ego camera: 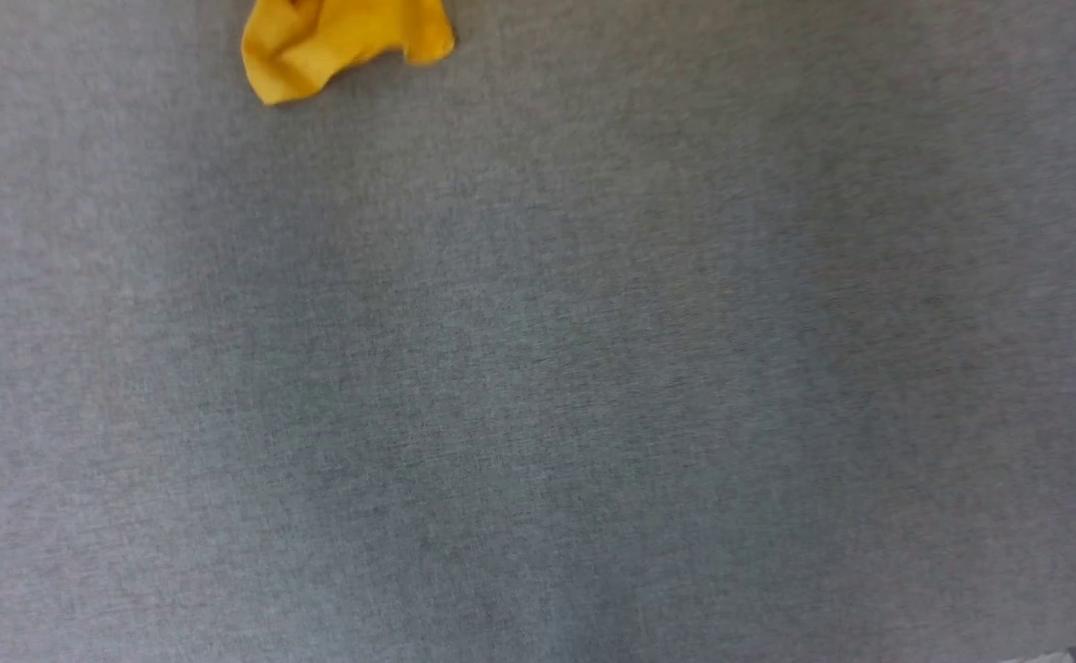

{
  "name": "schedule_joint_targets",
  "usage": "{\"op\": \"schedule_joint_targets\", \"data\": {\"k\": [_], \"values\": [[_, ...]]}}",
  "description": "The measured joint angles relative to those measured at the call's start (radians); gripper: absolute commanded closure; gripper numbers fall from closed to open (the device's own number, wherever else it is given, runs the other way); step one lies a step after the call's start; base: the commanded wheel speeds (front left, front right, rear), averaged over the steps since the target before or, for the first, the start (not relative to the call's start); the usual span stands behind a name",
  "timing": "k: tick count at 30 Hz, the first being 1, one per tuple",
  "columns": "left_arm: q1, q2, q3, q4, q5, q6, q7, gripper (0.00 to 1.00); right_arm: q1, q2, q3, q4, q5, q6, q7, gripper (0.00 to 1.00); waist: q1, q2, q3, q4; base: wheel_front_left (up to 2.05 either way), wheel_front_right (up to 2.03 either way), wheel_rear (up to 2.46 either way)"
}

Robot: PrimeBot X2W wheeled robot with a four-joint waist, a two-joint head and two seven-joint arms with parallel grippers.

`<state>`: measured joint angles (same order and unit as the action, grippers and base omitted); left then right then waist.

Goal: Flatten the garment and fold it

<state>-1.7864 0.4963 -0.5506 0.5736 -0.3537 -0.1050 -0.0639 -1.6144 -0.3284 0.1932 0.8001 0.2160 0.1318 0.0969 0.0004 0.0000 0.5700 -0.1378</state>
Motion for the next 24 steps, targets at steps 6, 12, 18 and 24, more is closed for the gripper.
{"op": "schedule_joint_targets", "data": {"k": [6, 12, 18, 24], "values": [[0.032, -0.001, -0.013, -0.001, -0.043, -0.010, -0.055, 1.00, 0.005, -0.010, 0.074, 0.008, 0.052, 0.000, -0.038, 1.00, -0.0002, 0.0000, 0.081, 0.019, 0.00, 0.00, 0.00], [0.177, 0.022, -0.060, -0.081, -0.113, -0.018, -0.113, 1.00, 0.119, -0.077, 0.187, -0.086, 0.179, 0.000, -0.058, 1.00, -0.0002, 0.0000, 0.102, 0.046, 0.00, 0.00, 0.00], [0.410, 0.095, -0.101, -0.238, -0.205, -0.019, -0.131, 1.00, 0.341, -0.203, 0.238, -0.295, 0.320, 0.000, -0.048, 1.00, -0.0006, 0.0000, 0.052, 0.061, 0.00, 0.00, 0.00], [0.709, 0.173, -0.115, -0.463, -0.280, 0.039, -0.120, 1.00, 0.650, -0.293, 0.165, -0.500, 0.404, 0.000, -0.003, 1.00, -0.0006, 0.0000, -0.015, 0.071, 0.00, 0.00, 0.00]]}}
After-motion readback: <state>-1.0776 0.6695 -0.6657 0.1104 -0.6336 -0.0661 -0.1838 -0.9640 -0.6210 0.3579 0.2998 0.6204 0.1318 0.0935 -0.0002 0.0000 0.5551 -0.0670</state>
